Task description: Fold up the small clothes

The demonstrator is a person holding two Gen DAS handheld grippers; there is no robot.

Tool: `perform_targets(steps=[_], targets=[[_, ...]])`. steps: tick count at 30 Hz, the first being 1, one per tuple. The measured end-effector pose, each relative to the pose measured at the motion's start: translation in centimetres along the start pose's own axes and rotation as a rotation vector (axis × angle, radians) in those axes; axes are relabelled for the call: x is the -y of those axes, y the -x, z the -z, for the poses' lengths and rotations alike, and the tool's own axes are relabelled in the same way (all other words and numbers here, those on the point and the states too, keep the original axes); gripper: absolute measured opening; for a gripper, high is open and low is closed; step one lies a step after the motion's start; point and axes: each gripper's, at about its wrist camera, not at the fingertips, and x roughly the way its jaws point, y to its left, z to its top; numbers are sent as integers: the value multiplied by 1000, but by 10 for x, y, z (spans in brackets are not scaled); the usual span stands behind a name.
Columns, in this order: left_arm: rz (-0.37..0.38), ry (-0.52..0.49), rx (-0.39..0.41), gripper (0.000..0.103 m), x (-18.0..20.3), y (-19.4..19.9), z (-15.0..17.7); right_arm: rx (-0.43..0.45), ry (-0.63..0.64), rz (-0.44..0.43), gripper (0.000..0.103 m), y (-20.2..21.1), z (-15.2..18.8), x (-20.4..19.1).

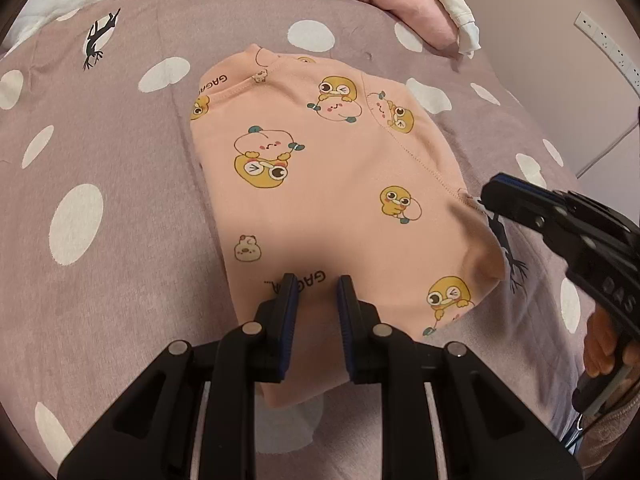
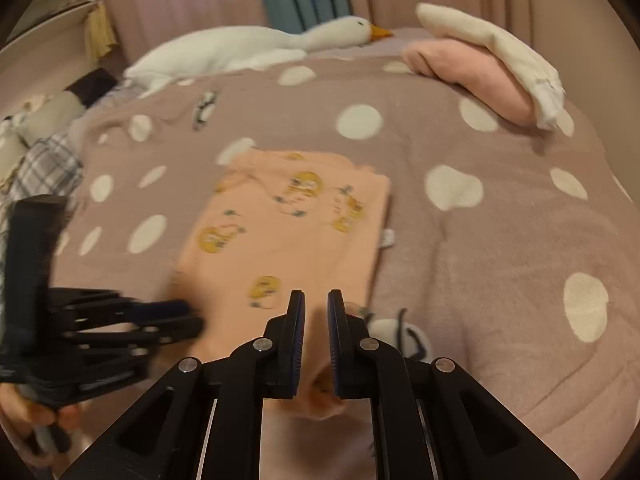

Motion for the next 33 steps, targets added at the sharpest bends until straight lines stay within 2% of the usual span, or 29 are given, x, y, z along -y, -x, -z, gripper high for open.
perform_targets(steps=[4, 6, 8, 14, 17, 21, 25, 29, 33], targets=[[0, 1, -1, 20, 0, 0, 1, -53, 5, 19, 9, -13, 11, -1], [-1, -3, -2, 20, 1, 1, 3, -105, -23, 36, 9, -25, 20, 5], [0, -6, -2, 20, 0, 1, 5, -115, -52, 29, 9, -25, 27, 9], [13, 10, 45, 19, -3, 13, 1, -103, -76, 25, 9, -14, 31, 11], [8, 20, 88, 19, -5, 22, -6, -46, -67, 24, 9, -1, 26, 8], [-8, 44, 96, 19, -9, 19, -22, 29, -56, 7, 9, 9, 12, 3], [-44, 50, 87, 19, -12, 8, -37, 50, -52, 5, 9, -1, -2, 0], [-57, 56, 45, 19, -16, -10, -40, 35, -80, -9, 9, -17, -9, 2], [-76, 25, 48, 20, -11, -13, -38, -42, -81, 21, 9, -39, -3, 4]])
